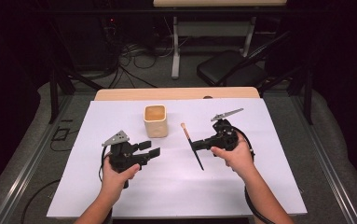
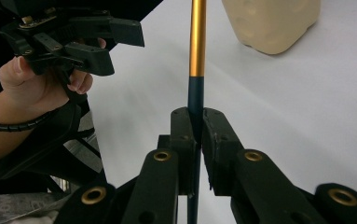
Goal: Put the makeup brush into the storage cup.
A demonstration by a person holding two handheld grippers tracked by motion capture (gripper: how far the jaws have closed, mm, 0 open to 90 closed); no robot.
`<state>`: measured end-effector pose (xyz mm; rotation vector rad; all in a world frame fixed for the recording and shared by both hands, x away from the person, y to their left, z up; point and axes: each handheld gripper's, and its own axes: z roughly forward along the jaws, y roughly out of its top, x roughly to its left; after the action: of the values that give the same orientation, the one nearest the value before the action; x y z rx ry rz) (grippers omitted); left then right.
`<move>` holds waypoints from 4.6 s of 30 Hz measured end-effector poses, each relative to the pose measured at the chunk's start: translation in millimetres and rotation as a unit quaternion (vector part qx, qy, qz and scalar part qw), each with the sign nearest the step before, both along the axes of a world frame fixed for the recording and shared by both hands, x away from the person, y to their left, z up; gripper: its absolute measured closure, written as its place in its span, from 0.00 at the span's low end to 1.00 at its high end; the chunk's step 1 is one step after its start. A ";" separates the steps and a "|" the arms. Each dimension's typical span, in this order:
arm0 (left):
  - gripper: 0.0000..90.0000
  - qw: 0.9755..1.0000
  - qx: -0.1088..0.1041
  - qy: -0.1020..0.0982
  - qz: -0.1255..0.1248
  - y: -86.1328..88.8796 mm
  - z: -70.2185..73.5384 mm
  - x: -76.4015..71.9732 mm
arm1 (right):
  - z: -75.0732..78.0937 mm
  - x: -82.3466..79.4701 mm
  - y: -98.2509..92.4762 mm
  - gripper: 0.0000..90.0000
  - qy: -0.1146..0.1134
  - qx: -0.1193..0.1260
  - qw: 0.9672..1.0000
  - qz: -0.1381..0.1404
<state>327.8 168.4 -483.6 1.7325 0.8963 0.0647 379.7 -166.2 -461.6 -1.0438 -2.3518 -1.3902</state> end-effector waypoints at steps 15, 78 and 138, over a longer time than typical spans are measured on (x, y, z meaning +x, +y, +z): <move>0.47 0.999 -0.017 0.030 -0.004 -11.1 1.0 7.7 | -4.1 -3.3 1.6 0.92 -0.007 0.008 1.000 -0.011; 0.69 0.986 -0.137 0.086 -0.027 -55.4 -3.6 29.5 | -18.8 -9.4 15.1 0.92 -0.001 0.037 0.999 -0.015; 0.90 0.981 -0.158 0.115 -0.016 -64.3 -9.7 36.0 | -20.3 -11.1 20.5 0.92 0.004 0.033 0.999 0.000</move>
<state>363.8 104.1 -493.3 1.4747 0.9871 -0.2906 368.7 -145.7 -482.0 -1.0283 -2.2842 -1.4500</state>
